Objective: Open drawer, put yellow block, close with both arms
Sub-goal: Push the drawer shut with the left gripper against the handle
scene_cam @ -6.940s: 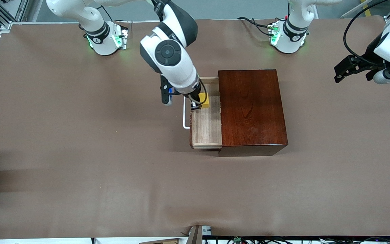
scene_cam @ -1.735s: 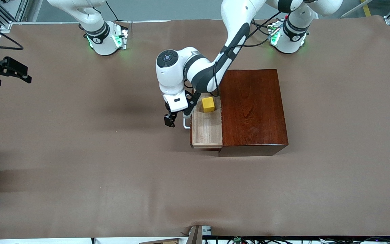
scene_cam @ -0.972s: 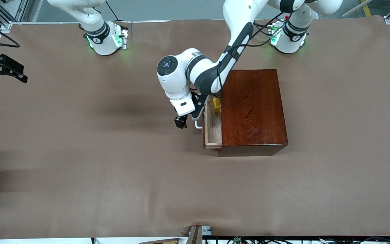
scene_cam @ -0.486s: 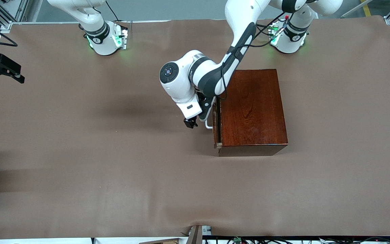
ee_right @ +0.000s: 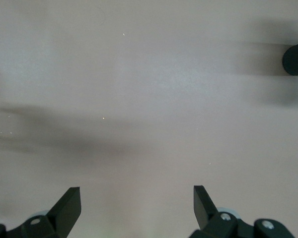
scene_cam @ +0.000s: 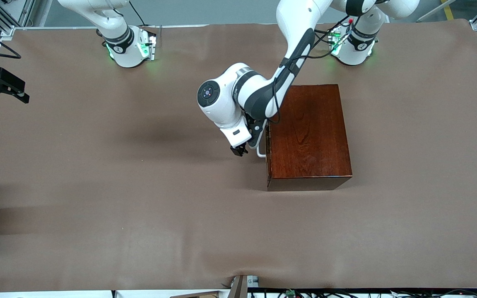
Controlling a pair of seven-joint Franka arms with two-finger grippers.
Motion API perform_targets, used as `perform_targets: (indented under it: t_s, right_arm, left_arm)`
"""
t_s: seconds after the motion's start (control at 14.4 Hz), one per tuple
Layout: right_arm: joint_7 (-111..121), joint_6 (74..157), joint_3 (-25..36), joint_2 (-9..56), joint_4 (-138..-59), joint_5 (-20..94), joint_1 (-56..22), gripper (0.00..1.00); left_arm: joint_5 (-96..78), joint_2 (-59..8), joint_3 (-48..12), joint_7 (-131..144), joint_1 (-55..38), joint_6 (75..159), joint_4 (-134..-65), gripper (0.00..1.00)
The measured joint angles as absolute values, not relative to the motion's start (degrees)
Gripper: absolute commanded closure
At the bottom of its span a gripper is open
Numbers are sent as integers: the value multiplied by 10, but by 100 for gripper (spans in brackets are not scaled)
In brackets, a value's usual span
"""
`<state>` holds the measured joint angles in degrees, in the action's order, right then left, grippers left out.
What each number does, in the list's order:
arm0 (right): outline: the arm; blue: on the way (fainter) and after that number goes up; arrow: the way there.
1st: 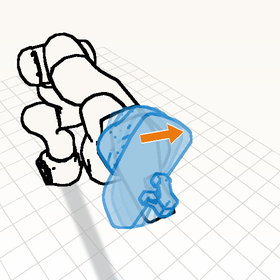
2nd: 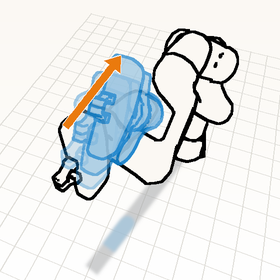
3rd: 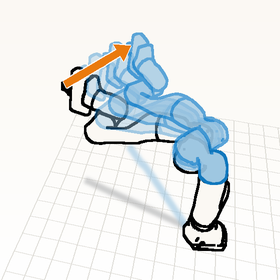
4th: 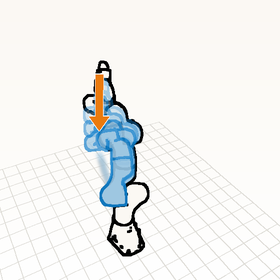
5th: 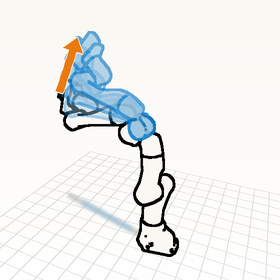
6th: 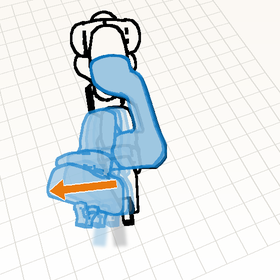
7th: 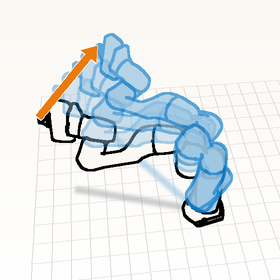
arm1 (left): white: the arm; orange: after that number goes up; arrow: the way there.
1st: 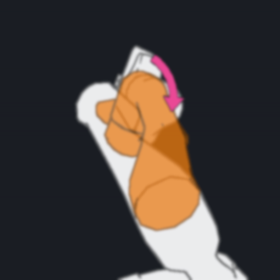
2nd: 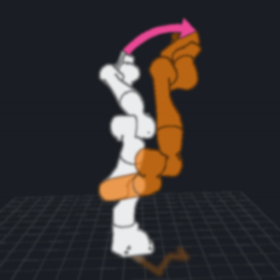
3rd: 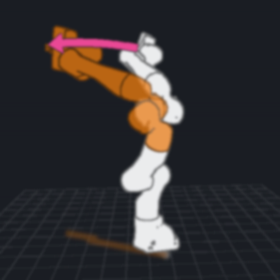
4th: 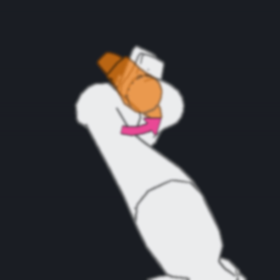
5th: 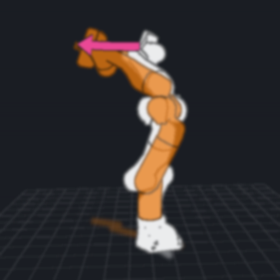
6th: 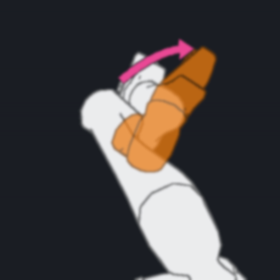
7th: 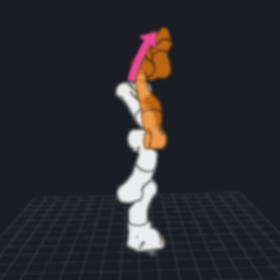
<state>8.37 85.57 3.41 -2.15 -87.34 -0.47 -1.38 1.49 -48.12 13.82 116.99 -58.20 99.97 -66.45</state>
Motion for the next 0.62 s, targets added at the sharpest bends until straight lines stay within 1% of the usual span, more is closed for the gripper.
perform_targets:
  t_s: [0.42,0.62]
  right_arm:
    - [83,856,35,-21,-873,-5,-13,0]
    - [75,851,36,-21,-873,-5,-12,0]
  left_arm:
    - [15,-478,139,1169,-582,998,-664,0]
    - [15,-452,139,1163,-583,1017,-662,0]
